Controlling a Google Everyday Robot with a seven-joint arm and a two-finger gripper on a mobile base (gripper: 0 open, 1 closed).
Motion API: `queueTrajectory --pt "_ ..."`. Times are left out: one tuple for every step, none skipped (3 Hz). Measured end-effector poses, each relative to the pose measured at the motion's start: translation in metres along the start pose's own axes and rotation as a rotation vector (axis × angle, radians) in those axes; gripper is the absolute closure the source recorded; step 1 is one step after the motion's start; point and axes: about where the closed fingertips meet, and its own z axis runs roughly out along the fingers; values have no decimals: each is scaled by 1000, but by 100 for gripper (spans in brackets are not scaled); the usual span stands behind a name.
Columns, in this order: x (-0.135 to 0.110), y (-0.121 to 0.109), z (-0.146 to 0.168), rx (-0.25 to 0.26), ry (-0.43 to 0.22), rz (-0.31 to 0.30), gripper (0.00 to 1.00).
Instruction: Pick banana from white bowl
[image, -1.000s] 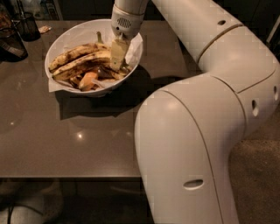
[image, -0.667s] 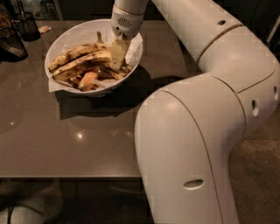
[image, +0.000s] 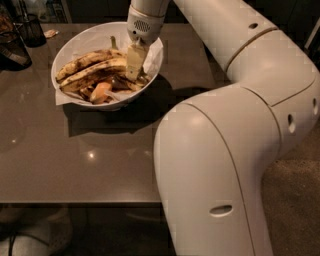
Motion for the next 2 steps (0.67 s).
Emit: queueTrajectory --pt "0 0 0 0 0 0 35" --pt "0 0 0 0 0 0 12"
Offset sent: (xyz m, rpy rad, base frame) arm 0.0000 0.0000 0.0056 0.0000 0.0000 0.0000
